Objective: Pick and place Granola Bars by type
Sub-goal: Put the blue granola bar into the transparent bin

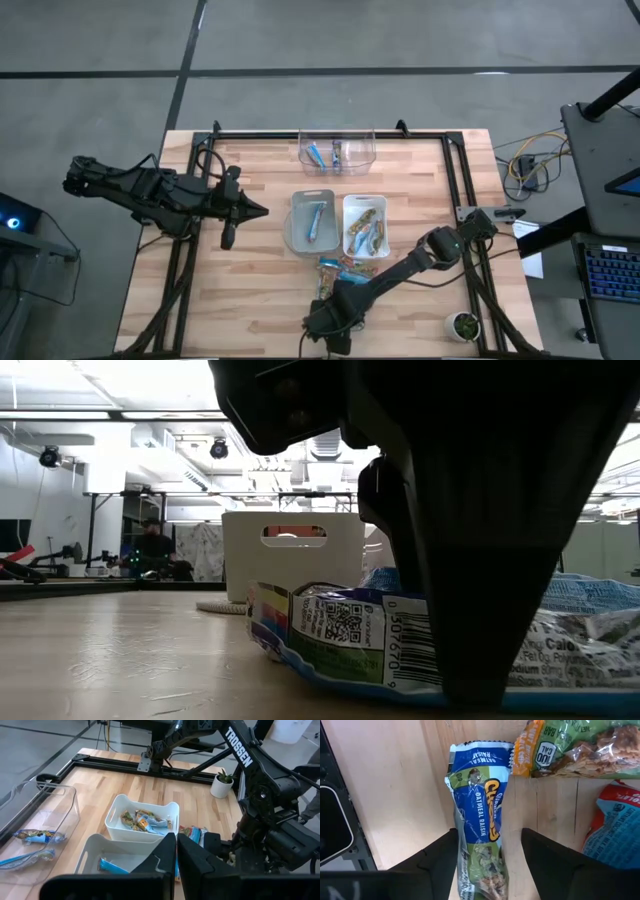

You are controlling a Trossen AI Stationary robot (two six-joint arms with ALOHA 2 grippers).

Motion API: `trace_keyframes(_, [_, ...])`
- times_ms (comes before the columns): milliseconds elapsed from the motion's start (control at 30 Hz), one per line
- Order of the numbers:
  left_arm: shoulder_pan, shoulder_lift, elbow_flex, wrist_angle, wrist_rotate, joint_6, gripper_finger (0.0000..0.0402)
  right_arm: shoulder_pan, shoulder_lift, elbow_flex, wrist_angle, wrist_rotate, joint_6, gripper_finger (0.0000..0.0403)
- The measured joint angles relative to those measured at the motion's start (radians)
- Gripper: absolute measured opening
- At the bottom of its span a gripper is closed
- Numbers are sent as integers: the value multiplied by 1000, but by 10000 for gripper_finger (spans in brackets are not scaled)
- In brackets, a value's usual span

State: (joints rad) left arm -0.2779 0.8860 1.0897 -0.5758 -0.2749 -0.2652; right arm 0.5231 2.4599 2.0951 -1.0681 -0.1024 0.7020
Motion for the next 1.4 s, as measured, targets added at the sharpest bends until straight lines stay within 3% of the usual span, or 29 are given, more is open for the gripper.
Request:
trace_keyframes(667, [0,0,0,-2,0,0,0,1,-27,27,-11,-18,-17,65])
trace_keyframes(1400, [1,0,0,0,0,-9,0,-71,-357,38,-103,31,-22,47])
